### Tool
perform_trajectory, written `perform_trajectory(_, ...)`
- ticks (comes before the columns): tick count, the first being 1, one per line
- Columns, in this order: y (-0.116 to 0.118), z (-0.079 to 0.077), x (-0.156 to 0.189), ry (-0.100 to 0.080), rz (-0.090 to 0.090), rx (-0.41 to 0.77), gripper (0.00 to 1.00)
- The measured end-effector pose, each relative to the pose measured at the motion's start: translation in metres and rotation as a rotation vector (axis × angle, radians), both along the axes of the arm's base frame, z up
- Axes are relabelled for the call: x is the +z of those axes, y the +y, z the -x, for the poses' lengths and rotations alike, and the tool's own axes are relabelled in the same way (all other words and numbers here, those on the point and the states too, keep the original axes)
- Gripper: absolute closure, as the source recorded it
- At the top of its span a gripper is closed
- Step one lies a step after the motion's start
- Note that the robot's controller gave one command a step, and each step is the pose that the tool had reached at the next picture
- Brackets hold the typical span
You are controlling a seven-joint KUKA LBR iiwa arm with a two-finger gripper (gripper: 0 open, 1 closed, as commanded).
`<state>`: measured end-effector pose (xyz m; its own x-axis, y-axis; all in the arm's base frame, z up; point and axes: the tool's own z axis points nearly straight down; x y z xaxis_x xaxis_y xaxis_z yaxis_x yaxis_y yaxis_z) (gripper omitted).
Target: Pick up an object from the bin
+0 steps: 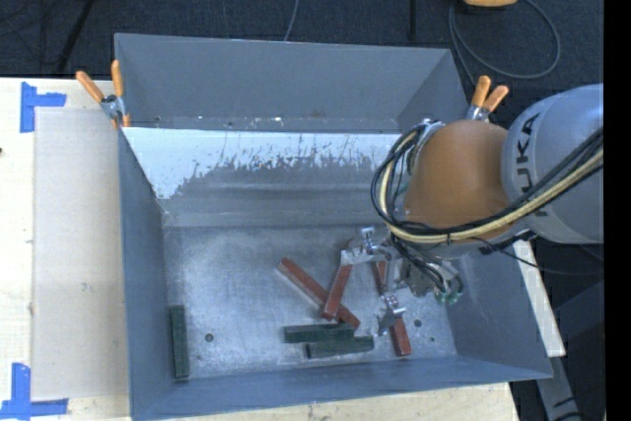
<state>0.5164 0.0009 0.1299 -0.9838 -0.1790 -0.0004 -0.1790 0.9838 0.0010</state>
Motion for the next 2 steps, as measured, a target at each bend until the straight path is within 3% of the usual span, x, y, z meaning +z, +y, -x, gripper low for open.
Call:
perform_trajectory(1,0.006,-0.023,-0.043,-0.003,0.001,0.379,0.00)
perform_trajectory(2,0.010,-0.029,-0.054,-0.011,0.003,0.434,1.00)
